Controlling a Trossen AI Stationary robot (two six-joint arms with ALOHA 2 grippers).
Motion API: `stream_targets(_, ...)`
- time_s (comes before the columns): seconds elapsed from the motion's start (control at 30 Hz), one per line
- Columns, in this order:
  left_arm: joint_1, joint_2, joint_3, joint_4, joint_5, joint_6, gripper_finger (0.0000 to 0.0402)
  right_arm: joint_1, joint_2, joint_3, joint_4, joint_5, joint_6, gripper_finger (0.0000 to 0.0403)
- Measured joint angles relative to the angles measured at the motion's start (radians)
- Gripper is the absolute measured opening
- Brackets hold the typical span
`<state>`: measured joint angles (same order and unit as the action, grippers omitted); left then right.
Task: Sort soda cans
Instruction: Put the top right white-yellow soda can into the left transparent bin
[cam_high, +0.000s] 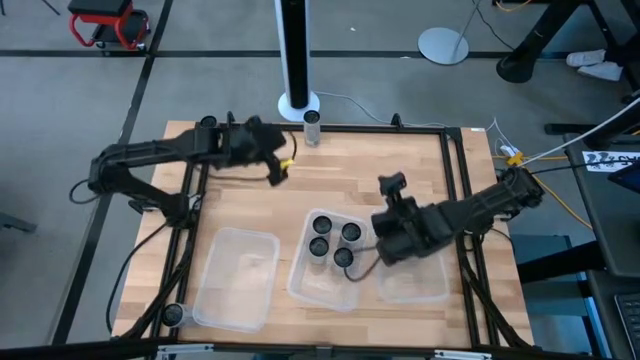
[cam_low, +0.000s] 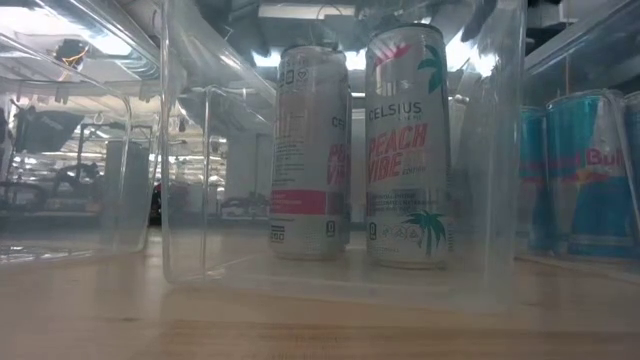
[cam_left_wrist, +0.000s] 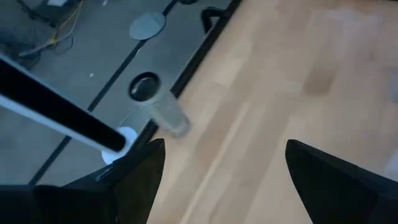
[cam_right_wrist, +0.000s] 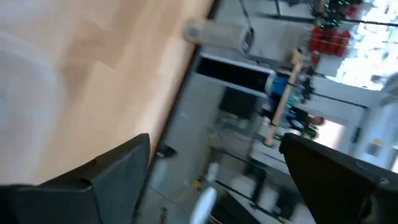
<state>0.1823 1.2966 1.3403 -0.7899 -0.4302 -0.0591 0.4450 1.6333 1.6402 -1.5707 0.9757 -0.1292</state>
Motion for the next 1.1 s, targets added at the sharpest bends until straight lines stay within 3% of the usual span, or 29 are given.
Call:
stream_targets(0.13,0.127,0.007,0.000,0.014,0.055,0.009,0.0321,-0.075,0.000,0.000,0.001,0.044,-0.078,0.0364)
stream_targets(0.43,0.342,0.009,0.000,0.140,0.076,-0.002,0.0321,-0.235,0.000,0.000,0.000,0.254,-0.223,0.0364)
stream_targets(0.73,0.397,0.103,0.000,0.346,0.301,-0.004,0.0321,-0.373,0.000,0.000,0.005,0.259,-0.303,0.0364)
stream_targets(1.1,0.439,0.339,0.038,0.540,0.330,0.038,0.0321,-0.422,0.000,0.000,0.005,0.236,-0.350,0.0364)
